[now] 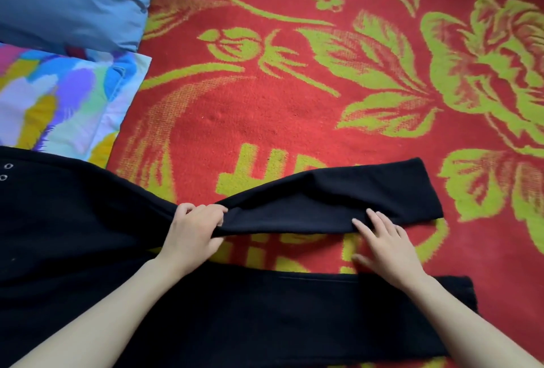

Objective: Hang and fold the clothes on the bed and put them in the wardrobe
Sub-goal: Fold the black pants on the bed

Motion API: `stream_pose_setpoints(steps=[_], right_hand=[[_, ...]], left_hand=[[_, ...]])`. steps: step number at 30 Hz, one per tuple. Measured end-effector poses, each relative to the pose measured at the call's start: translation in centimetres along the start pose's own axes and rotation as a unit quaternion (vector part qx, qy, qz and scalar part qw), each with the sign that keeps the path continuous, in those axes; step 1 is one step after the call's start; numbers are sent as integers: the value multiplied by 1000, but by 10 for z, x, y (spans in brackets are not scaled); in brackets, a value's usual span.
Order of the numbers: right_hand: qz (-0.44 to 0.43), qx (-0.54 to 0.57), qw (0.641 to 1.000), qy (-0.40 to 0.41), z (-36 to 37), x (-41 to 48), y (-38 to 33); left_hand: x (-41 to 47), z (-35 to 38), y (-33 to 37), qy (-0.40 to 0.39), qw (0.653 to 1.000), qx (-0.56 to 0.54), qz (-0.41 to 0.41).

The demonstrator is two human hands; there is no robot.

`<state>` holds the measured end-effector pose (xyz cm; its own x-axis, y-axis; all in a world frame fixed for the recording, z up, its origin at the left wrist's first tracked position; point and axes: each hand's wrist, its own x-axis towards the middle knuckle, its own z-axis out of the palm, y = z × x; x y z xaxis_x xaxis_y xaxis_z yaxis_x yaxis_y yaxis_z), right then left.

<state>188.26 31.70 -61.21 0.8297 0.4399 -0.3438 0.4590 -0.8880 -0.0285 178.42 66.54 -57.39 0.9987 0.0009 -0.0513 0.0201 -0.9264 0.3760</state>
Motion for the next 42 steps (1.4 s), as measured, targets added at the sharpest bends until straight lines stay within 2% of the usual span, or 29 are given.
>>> stream_pose_setpoints(steps=[2, 4, 6, 7, 9, 11, 12, 14, 16, 17, 18, 20, 21, 23, 24, 28, 30, 33, 38, 42], right_hand=[[58, 24, 998, -33, 0, 3, -4], [127, 38, 991, 14, -1, 9, 1], [171, 27, 985, 10, -8, 15, 12], [190, 57, 980, 1, -12, 18, 19], [224, 207, 952, 6, -27, 20, 32], [252, 358, 899, 26, -49, 20, 44], [258, 394, 882, 29, -63, 18, 53], [269, 427, 862, -36, -95, 16, 77], [289, 402, 853, -164, -124, 18, 104], [289, 344, 870, -205, -134, 20, 115], [285, 270, 897, -204, -142, 24, 123], [286, 121, 947, -86, -141, 34, 129], [295, 47, 954, -16, -137, 36, 124], [300, -17, 952, 52, -121, 35, 110], [311, -5, 949, 43, -109, 33, 103], [351, 101, 926, -91, -49, 20, 86], [369, 182, 903, -122, -30, 15, 83], [411, 237, 873, -111, -14, 9, 85], [439, 222, 870, -44, -15, 4, 96], [497, 119, 859, -26, -30, 9, 80]], left_hand=[[6, -12, 3, -14, 996, -90, -11], [10, -25, 4, -47, 981, -181, -54], [12, -36, 1, -96, 960, -246, -96], [13, -40, -1, -120, 950, -266, -113], [14, -47, -4, -160, 928, -306, -141], [16, -50, -7, -181, 906, -344, -166], [17, -52, -7, -188, 897, -361, -171], [22, -58, -5, -199, 887, -382, -167], [30, -55, -7, -183, 880, -400, -180], [35, -51, -8, -153, 884, -397, -195], [41, -47, -7, -101, 903, -364, -204], [53, -33, -5, 1, 958, -200, -206], [57, -24, -1, 19, 974, -107, -201], [55, -7, 3, -24, 978, 2, -205], [50, 3, 4, -56, 976, 33, -208], [4, 45, -3, -206, 953, 157, -159], [-17, 57, -11, -260, 937, 163, -170], [-32, 65, -20, -283, 928, 175, -168], [-26, 60, -22, -318, 921, 148, -169], [-15, 41, -26, -345, 920, 69, -171]])
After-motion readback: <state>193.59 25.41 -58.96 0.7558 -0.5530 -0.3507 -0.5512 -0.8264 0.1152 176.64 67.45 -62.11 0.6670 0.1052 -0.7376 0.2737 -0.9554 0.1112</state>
